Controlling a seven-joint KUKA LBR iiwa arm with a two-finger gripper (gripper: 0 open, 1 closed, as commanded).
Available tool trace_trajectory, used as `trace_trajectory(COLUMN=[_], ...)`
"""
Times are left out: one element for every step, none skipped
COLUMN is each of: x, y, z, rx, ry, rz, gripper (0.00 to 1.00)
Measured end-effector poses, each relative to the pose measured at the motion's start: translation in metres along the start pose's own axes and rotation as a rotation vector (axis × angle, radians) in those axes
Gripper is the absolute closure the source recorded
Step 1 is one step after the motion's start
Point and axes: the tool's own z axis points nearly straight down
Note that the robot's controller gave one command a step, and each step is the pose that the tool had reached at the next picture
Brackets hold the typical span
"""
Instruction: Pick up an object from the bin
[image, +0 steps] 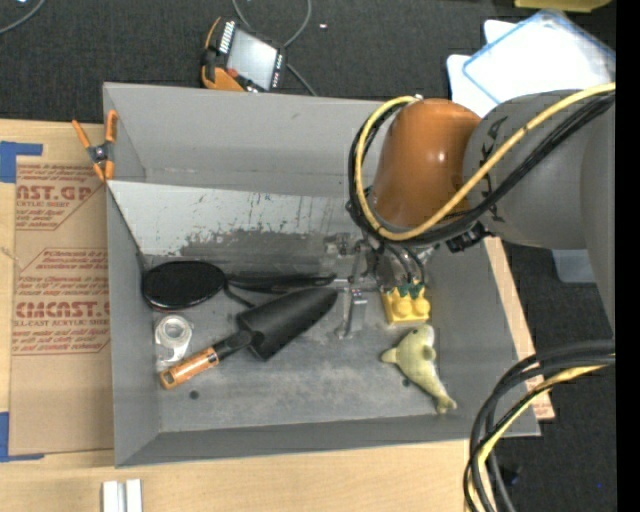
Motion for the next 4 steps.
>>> trace_trajectory(x=[0.023, 0.024, 0.024, 0.024], y=[0.053, 0.025, 0.024, 0.024], z=[0.09, 0.055, 0.055, 0.055], rx=[-0.006, 0.001, 0.002, 0.002], ry=[0.006, -0.01, -0.009, -0.009], rz=[0.068, 0.146, 0.147, 0.147], gripper=[0.0, 1.0, 1.0, 1.0])
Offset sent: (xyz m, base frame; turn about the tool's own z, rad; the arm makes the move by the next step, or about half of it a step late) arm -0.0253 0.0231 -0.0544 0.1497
